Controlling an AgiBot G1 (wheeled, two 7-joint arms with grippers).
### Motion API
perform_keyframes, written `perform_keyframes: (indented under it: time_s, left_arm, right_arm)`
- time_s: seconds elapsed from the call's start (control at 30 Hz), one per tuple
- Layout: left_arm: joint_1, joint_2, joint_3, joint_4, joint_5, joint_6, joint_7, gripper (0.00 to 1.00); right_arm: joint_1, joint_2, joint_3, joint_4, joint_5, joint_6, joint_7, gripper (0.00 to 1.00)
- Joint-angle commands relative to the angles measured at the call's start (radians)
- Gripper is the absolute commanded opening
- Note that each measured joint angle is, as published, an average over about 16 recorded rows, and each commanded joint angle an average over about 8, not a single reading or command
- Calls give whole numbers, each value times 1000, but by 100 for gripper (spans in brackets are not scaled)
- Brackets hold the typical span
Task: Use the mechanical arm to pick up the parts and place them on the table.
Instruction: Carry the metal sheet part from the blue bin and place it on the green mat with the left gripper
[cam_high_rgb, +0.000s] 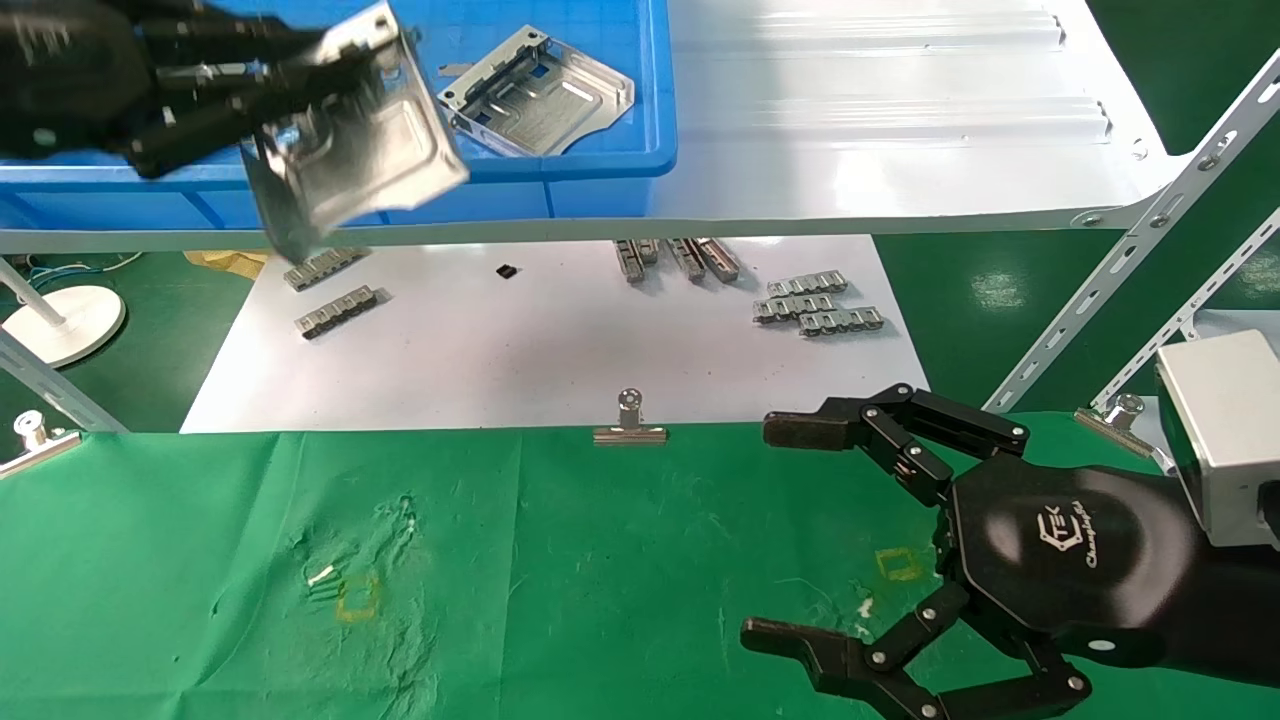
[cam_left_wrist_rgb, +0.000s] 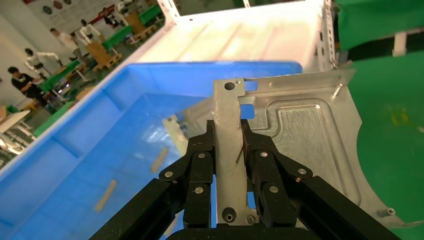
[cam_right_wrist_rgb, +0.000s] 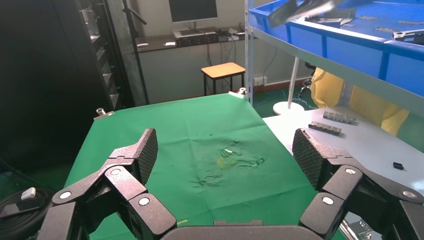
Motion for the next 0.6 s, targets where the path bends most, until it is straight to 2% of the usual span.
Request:
perform_keyframes:
  time_s: [0.03, 0.33, 0.43, 0.6]
  left_arm:
    - [27, -14, -1, -14, -13, 28, 50, 0]
    - [339, -184, 105, -294, -203, 27, 227, 0]
    - [409, -213, 156, -331, -209, 13, 309, 0]
    - [446, -195, 216, -268, -158, -9, 426, 0]
  right_arm:
    - [0, 0, 0, 0, 0, 0, 0, 100]
    - [0, 0, 0, 0, 0, 0, 0, 100]
    - [0, 0, 0, 0, 0, 0, 0, 100]
    - [0, 0, 0, 0, 0, 0, 0, 100]
